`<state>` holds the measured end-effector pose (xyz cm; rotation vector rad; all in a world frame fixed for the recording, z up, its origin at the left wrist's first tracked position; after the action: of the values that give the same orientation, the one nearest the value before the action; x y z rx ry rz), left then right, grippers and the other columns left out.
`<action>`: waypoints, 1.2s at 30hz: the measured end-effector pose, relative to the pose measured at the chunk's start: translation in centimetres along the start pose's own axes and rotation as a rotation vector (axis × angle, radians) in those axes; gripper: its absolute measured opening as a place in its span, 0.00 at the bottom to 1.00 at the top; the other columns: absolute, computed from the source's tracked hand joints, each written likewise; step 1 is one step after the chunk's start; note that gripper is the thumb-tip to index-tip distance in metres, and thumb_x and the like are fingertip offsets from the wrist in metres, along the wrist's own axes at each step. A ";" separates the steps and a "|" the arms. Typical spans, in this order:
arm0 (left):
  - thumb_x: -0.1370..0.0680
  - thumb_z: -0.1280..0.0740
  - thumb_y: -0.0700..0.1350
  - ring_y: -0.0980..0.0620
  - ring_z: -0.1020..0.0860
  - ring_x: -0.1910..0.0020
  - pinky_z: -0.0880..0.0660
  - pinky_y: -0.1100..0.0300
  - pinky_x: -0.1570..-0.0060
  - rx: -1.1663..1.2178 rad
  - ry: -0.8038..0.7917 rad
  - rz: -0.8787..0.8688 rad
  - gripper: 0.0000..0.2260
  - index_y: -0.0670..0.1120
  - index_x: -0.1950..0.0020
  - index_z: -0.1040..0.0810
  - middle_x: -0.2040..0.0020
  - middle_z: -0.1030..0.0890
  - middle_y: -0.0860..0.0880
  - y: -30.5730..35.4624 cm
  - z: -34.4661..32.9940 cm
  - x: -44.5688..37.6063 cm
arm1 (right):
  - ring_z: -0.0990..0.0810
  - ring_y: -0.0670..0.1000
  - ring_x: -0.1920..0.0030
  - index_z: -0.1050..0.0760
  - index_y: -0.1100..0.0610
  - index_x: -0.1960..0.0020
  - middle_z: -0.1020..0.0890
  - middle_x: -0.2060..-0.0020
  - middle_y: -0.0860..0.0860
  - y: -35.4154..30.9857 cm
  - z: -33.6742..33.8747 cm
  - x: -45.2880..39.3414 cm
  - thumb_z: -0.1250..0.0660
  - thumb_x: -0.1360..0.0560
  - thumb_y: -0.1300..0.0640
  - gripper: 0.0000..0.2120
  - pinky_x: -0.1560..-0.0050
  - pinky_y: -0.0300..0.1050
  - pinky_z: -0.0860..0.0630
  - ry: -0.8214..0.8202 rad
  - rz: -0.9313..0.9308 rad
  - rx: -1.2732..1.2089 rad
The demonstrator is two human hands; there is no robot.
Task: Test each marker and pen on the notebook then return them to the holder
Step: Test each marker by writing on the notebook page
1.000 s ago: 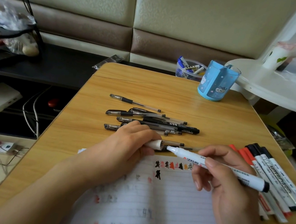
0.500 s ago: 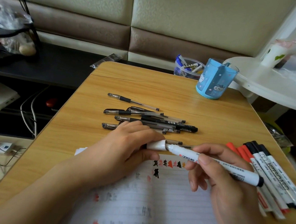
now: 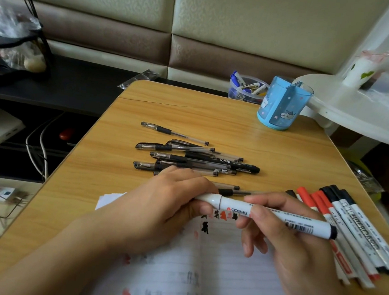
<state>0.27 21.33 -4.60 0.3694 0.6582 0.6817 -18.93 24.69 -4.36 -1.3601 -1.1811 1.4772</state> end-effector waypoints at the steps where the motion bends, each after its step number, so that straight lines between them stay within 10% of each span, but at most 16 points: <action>1: 0.18 0.46 0.56 0.56 0.27 0.54 0.32 0.63 0.53 0.015 -0.006 0.010 0.15 0.49 0.44 0.24 0.53 0.26 0.59 0.0 0.0 0.0 | 0.22 0.58 0.76 0.17 0.52 0.54 0.16 0.65 0.58 0.0 -0.1 0.0 0.27 0.33 0.39 0.18 0.76 0.44 0.34 -0.008 0.004 -0.003; 12: 0.18 0.47 0.55 0.55 0.30 0.56 0.34 0.56 0.51 -0.001 -0.059 0.010 0.13 0.51 0.50 0.26 0.58 0.27 0.58 0.2 -0.2 0.0 | 0.16 0.44 0.66 0.19 0.53 0.47 0.15 0.60 0.45 -1.0 -0.6 1.2 0.32 0.25 0.46 0.12 0.69 0.35 0.22 -0.087 0.267 0.409; 21: 0.22 0.44 0.66 0.56 0.33 0.42 0.31 0.52 0.41 -0.075 0.014 0.171 0.24 0.59 0.27 0.37 0.45 0.29 0.62 -1.5 -1.2 0.1 | 0.20 0.48 0.51 0.18 0.56 0.47 0.17 0.54 0.43 -3.8 2.6 1.0 0.31 0.27 0.44 0.17 0.53 0.45 0.24 -0.107 0.513 0.928; 28: 0.22 0.46 0.66 0.56 0.34 0.43 0.32 0.54 0.42 -0.149 -0.002 0.153 0.24 0.58 0.29 0.32 0.42 0.30 0.64 -1.5 -1.2 0.1 | 0.31 0.47 0.38 0.24 0.51 0.36 0.24 0.43 0.44 -3.4 12.2 3.7 0.44 0.29 0.27 0.35 0.40 0.49 0.33 -0.040 0.211 1.448; 36: 0.22 0.45 0.64 0.57 0.34 0.43 0.31 0.54 0.43 -0.147 0.009 0.151 0.23 0.58 0.30 0.31 0.44 0.29 0.64 -1.7 -1.3 0.1 | 0.28 0.48 0.39 0.23 0.48 0.37 0.25 0.45 0.40 -1.7 14.1 4.0 0.45 0.28 0.27 0.33 0.42 0.54 0.28 -0.048 0.047 1.509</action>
<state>0.25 20.31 -6.55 0.2818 0.5886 0.8706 -33.41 27.23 -3.91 -0.2688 0.1430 1.7466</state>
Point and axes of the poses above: each hand's wrist, its own x-axis away from the middle knuckle, its own z-axis out of the back of the hand, y = z × x, the point moved 3 cm from there along -x, towards the middle knuckle
